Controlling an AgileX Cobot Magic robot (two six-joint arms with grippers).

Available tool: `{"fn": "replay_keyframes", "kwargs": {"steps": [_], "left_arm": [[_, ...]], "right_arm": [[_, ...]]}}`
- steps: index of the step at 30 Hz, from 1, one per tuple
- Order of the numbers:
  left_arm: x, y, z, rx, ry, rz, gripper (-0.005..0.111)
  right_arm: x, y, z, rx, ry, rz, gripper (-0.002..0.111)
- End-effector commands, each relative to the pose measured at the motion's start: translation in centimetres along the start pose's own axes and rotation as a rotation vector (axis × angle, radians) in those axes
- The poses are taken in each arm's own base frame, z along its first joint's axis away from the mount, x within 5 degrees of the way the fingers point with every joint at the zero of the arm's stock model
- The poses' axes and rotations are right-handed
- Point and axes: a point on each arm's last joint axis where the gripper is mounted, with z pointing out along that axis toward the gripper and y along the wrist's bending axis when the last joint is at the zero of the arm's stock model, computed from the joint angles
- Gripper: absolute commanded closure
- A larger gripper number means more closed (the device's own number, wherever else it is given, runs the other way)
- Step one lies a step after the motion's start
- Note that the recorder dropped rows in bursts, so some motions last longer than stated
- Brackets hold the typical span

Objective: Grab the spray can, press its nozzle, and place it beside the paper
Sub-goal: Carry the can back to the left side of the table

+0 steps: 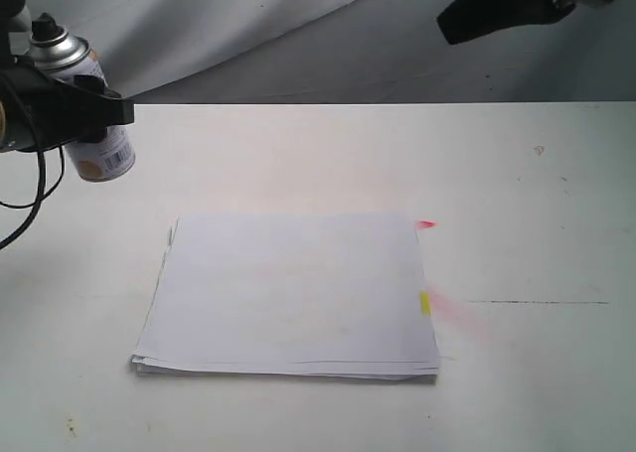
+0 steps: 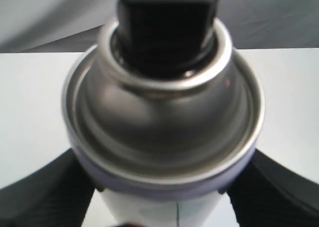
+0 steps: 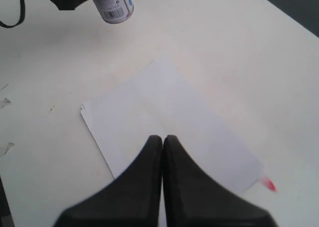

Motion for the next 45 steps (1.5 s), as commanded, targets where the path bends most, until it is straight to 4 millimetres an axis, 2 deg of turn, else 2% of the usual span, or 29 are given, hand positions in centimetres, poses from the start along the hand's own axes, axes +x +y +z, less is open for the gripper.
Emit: {"fn": "replay_keyframes", "kwargs": {"steps": [1,4,10,14,17,25,31,33,37,43,45], "left_arm": [[1.2,1.5,-0.1,0.002,0.023,-0.015,0.107],[2.7,2.4,0.0,0.020,0.061,0.014,0.107],[4.4,2.7,0.0,0.041,0.106,0.205,0.107],[5.5,2.8,-0.1,0.042,0.138,0.207,0.107],[5.8,2.8,-0.1,0.045,0.147,0.156,0.107],[5.5,1.8,-0.2,0.125,0.124,-0.150,0.107],[5.5,1.9,-0.1,0.133,0.113,0.001,0.107],[5.4,1.7,-0.1,0.153,0.104,0.041,0.107],[5.4,1.5,-0.1,0.173,0.093,0.075,0.107],[5.8,1.6,-0.2,0.171,0.104,0.033,0.107],[6.1,1.6,-0.2,0.170,0.111,0.032,0.107]], "right_arm": [[-0.2,1.6,-2.5,0.039,-0.036,-0.022,0.108],[-0.4,2.6,-3.7,0.054,-0.062,-0.034,0.108],[-0.5,4.3,-5.7,0.081,-0.107,-0.055,0.108],[-0.5,5.1,-6.5,0.091,-0.127,-0.054,0.108],[-0.4,5.4,-6.9,0.095,-0.135,-0.061,0.108],[-0.4,5.6,-7.2,0.097,-0.142,-0.051,0.108],[-0.4,5.7,-7.2,0.098,-0.144,-0.048,0.108],[-0.4,6.2,-7.8,0.106,-0.158,-0.062,0.108],[0.0,8.1,-9.9,0.148,-0.196,-0.103,0.108],[1.8,12.3,-14.6,0.281,-0.270,-0.122,0.108],[2.5,13.6,-15.6,0.295,-0.300,-0.109,0.108]]}}
